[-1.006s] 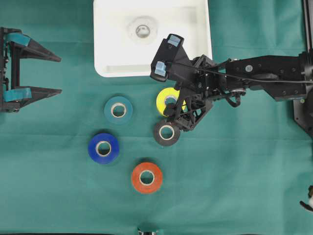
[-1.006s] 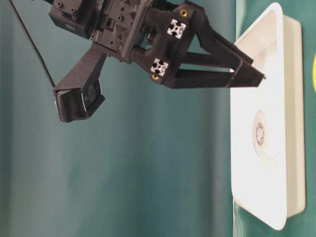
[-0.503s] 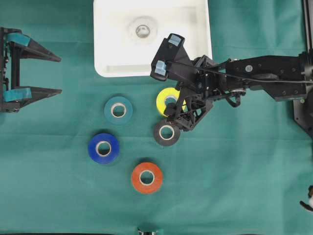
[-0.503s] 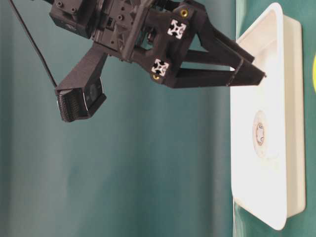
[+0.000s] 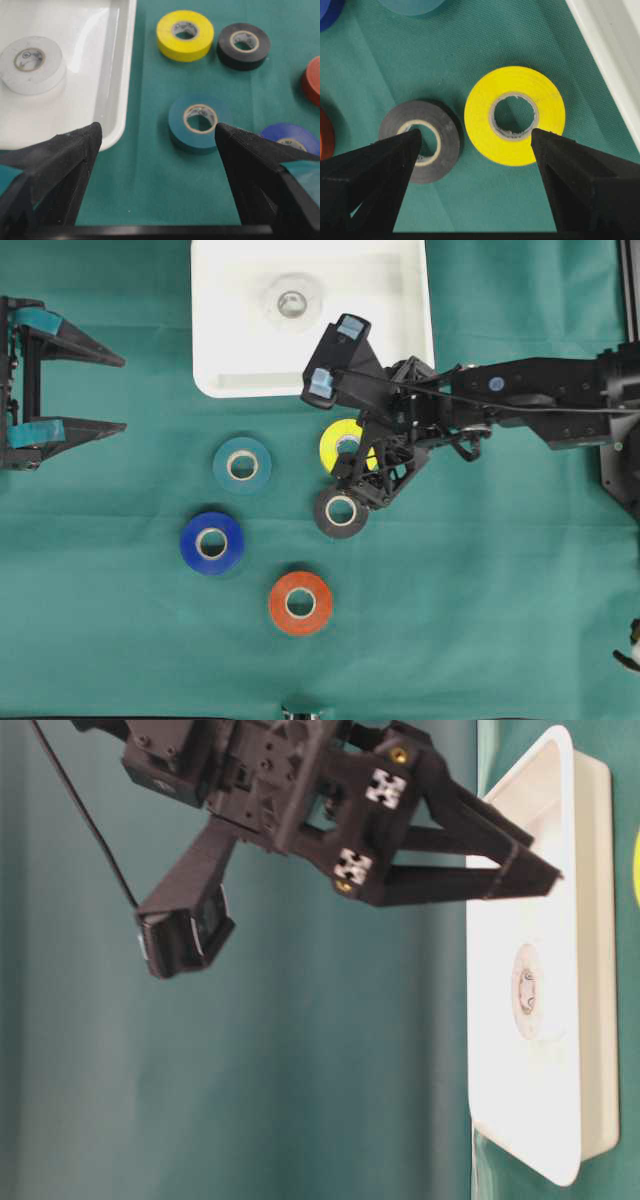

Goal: Pick up the tape from a random location and place it into the white case.
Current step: 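Lower the right gripper into the yellow roll's hole and close it, then lift the yellow tape roll toward the white tray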

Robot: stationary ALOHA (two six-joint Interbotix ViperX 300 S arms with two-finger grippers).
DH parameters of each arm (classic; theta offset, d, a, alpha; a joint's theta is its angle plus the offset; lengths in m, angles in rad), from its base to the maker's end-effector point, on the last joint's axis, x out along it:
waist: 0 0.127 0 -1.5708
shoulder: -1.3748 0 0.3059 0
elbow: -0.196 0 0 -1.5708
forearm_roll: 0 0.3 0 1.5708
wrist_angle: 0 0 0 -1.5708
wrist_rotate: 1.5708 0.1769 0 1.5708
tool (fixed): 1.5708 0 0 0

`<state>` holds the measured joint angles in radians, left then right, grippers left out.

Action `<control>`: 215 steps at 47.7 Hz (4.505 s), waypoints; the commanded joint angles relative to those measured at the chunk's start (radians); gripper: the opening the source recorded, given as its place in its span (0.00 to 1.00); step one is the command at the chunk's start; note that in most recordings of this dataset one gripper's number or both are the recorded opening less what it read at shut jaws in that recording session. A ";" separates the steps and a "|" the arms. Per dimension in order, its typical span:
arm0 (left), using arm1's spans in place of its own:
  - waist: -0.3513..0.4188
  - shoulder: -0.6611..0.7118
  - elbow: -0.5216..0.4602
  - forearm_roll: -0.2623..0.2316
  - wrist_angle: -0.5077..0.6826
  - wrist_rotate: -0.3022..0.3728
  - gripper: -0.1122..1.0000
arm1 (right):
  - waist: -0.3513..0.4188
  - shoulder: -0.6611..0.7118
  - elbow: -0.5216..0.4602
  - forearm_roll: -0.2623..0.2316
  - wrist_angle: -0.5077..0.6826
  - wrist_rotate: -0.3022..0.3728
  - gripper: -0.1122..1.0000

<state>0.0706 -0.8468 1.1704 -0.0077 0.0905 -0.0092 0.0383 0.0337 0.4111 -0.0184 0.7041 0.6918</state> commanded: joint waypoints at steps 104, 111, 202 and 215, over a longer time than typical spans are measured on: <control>-0.002 0.048 -0.018 0.000 -0.002 -0.002 0.97 | -0.009 0.244 -0.035 -0.026 -0.121 0.143 0.35; 0.000 0.048 -0.018 0.000 -0.002 -0.002 0.97 | -0.011 0.242 -0.037 -0.025 -0.121 0.143 0.35; 0.006 0.048 -0.020 0.000 0.000 -0.002 0.97 | 0.012 -0.055 -0.394 -0.087 0.569 0.130 0.35; 0.006 0.048 -0.020 0.000 0.000 -0.002 0.97 | 0.014 -0.057 -0.393 -0.092 0.571 0.129 0.35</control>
<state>0.0736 -0.8023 1.1704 -0.0077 0.0951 -0.0092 0.0476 0.0107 0.0476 -0.1058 1.2763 0.8222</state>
